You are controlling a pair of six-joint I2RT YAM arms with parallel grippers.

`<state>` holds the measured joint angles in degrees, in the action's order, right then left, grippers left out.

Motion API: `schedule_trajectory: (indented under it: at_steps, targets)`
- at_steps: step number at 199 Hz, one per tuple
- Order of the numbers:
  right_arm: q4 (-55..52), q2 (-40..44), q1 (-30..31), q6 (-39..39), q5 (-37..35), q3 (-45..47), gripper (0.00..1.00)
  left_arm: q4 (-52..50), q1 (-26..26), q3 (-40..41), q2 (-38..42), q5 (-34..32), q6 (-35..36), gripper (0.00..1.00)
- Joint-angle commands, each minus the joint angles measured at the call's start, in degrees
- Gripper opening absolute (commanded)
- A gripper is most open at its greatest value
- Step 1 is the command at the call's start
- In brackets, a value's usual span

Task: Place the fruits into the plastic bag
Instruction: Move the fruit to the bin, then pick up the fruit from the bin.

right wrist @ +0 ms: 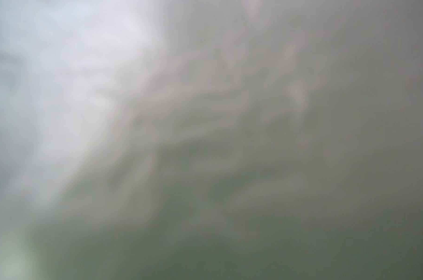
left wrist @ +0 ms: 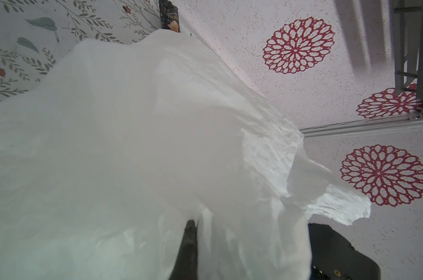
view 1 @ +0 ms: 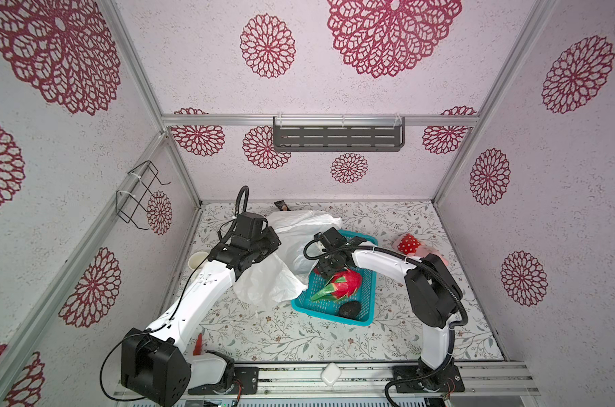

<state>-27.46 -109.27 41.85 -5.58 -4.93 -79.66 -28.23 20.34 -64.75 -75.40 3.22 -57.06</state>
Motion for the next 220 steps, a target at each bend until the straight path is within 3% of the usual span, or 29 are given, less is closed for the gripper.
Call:
schedule_trajectory:
  at_steps: [1,86,168,182,220]
  targets:
    - [3.87,4.54,0.17,-1.13,3.28,2.06,0.83,-0.07,-0.38,0.10,1.20,-0.68,-0.07,0.00]
    - [7.13,3.73,0.17,-2.41,9.79,1.42,0.79,-0.17,-0.36,0.41,1.74,-0.86,0.11,0.00]
    - [8.23,-5.39,0.08,-2.09,6.73,-2.68,0.74,-1.39,-0.36,-0.40,2.09,-1.32,0.91,0.00]
    - [8.65,-6.40,0.08,-2.15,6.27,-3.05,0.69,-1.48,-0.33,-0.38,2.09,-1.40,0.98,0.00]
    - [11.19,-3.24,0.08,-2.24,5.88,-0.54,0.41,-1.65,-0.35,-0.06,2.27,-1.55,0.91,0.00]
